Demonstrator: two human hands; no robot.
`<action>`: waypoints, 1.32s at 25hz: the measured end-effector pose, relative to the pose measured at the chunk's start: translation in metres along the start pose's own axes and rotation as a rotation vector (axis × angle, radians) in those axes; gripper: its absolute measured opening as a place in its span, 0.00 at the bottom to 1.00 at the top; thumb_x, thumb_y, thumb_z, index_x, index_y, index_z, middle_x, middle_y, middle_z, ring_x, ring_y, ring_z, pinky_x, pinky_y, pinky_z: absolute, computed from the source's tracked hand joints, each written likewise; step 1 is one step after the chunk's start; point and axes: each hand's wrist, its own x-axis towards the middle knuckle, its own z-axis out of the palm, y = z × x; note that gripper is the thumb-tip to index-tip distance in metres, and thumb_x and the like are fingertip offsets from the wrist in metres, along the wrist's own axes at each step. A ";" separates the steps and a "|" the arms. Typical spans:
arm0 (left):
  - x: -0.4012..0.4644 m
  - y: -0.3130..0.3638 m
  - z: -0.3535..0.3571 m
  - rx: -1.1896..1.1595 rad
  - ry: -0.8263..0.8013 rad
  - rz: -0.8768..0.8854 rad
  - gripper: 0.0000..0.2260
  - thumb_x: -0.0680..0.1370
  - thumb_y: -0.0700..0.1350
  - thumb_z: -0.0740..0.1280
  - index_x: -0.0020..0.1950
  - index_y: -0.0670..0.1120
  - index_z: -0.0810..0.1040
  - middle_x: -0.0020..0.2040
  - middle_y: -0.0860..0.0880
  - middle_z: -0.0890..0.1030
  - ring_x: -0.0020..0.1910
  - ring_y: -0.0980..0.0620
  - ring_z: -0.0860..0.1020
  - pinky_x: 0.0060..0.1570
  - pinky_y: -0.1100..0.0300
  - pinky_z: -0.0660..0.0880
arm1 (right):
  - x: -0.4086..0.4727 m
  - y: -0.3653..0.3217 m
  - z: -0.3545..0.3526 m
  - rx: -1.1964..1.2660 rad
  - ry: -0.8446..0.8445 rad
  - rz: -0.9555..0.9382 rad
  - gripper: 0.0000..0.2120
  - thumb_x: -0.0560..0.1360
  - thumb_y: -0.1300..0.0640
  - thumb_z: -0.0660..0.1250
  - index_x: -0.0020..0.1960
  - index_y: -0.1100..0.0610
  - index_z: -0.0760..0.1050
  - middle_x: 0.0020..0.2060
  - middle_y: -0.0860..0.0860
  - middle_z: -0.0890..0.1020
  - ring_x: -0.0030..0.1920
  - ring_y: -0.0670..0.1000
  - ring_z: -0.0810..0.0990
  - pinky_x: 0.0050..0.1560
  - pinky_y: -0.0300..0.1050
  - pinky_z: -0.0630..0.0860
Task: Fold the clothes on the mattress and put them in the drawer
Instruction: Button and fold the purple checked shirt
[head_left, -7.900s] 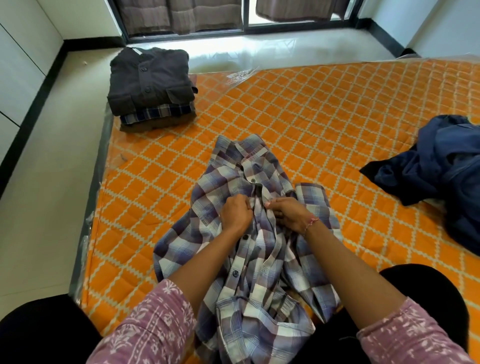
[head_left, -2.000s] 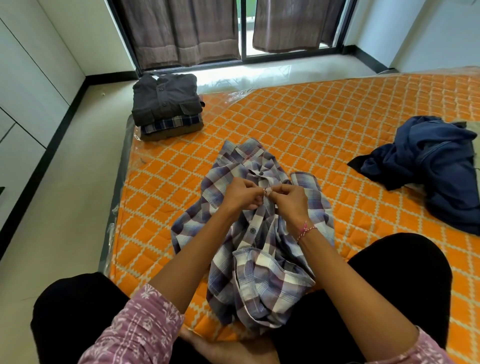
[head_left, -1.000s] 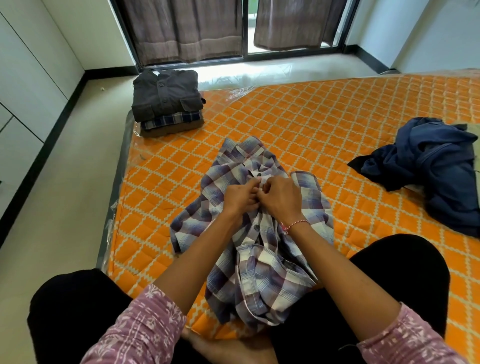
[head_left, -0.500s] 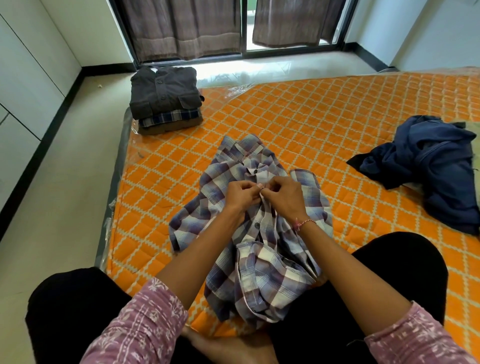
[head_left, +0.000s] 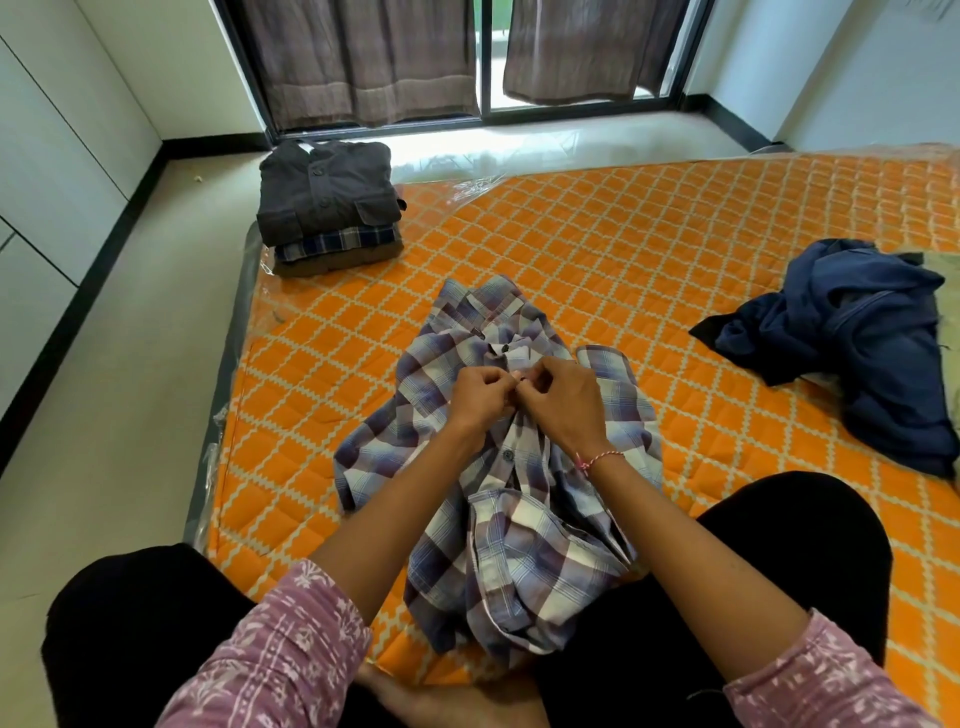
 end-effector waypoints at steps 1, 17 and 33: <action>0.001 -0.001 0.000 0.026 0.022 0.039 0.12 0.79 0.41 0.65 0.36 0.42 0.77 0.34 0.44 0.77 0.34 0.51 0.75 0.37 0.60 0.75 | 0.005 0.001 -0.002 0.032 -0.048 0.026 0.10 0.74 0.55 0.68 0.39 0.61 0.78 0.33 0.52 0.79 0.34 0.50 0.76 0.36 0.45 0.75; 0.003 0.019 -0.023 0.138 -0.259 0.017 0.09 0.78 0.36 0.66 0.38 0.43 0.75 0.26 0.51 0.75 0.20 0.60 0.71 0.22 0.68 0.67 | 0.023 0.006 -0.024 0.830 -0.320 0.495 0.08 0.78 0.62 0.64 0.41 0.59 0.77 0.32 0.51 0.75 0.33 0.47 0.74 0.32 0.35 0.75; -0.012 -0.031 -0.001 0.509 -0.183 0.012 0.21 0.72 0.27 0.54 0.54 0.39 0.82 0.32 0.45 0.75 0.30 0.48 0.72 0.31 0.55 0.70 | -0.033 0.044 0.004 -0.081 -0.301 0.208 0.13 0.68 0.50 0.72 0.40 0.60 0.77 0.33 0.53 0.79 0.34 0.50 0.75 0.35 0.44 0.69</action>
